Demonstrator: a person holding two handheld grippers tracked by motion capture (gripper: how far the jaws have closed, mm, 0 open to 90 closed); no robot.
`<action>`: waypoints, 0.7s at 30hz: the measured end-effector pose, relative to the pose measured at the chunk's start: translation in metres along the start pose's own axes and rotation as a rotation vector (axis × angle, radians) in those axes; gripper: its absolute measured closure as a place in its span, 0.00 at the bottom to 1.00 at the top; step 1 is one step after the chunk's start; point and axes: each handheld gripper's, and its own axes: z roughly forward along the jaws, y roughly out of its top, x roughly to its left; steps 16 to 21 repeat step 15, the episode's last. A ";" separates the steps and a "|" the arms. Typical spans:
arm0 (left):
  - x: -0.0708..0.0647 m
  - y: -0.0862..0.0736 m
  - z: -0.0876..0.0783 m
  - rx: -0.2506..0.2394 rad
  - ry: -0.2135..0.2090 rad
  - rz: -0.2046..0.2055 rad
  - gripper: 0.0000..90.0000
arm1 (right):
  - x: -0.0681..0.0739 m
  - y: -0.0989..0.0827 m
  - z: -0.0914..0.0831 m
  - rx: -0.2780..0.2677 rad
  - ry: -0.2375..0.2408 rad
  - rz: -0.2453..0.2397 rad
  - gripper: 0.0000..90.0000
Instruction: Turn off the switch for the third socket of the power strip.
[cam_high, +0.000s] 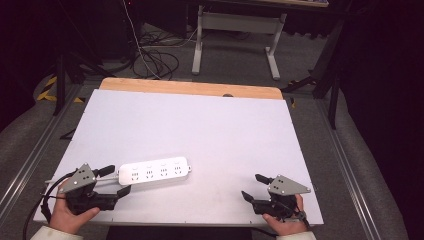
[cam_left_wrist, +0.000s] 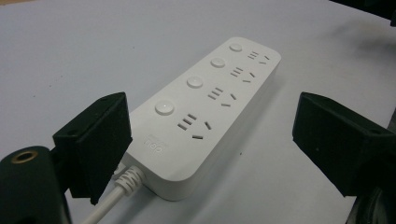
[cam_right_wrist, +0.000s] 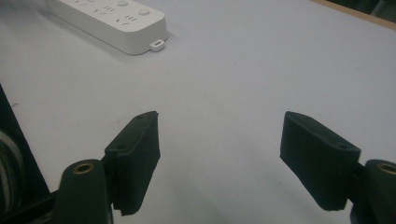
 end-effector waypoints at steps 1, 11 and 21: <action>0.000 0.000 0.000 -0.002 0.001 -0.002 0.14 | 0.000 0.000 0.000 -0.001 -0.001 0.001 0.32; -0.002 -0.001 -0.001 -0.001 0.026 0.054 0.14 | 0.000 0.000 0.000 0.000 -0.003 0.006 0.32; -0.002 0.000 -0.002 -0.015 0.034 0.050 0.14 | -0.001 0.000 0.000 -0.003 -0.002 0.007 0.32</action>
